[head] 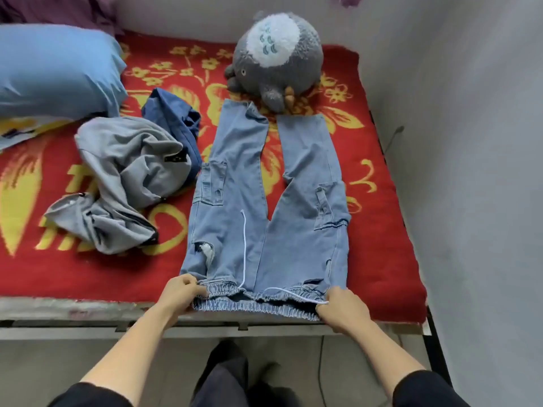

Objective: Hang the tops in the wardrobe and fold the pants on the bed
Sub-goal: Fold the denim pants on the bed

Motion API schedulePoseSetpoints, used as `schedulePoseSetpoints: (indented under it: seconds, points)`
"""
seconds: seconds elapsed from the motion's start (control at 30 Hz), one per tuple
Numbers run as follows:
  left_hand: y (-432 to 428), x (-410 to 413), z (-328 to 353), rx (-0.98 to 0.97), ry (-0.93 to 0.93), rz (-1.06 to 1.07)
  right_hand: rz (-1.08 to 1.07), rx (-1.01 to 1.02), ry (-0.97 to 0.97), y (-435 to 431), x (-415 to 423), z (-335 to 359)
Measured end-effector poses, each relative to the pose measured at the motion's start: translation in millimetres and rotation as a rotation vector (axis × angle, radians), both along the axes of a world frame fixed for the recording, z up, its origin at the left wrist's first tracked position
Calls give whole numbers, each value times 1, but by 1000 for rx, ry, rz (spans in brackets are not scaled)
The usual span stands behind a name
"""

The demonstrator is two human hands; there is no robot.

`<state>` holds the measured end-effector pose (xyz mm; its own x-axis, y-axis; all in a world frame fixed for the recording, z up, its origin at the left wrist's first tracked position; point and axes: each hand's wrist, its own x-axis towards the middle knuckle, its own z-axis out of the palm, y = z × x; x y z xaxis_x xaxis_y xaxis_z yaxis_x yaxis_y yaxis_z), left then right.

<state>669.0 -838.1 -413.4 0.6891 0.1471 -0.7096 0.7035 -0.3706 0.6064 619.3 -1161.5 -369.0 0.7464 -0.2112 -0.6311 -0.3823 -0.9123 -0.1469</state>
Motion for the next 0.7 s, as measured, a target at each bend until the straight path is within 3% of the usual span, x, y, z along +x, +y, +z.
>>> schedulePoseSetpoints:
  seconds: [0.17,0.33,0.57,0.7]
  points:
    - [5,-33,-46,112,161,-171,196,-166,126,10,-31,-62]
    - [0,-56,-101,300,138,-279,267,-257,256,13,-54,-123]
    - [-16,-72,-159,609,113,-515,598,-410,-210,42,-33,-185]
    - [-8,-73,-165,626,38,-619,571,-355,-182,53,-17,-200]
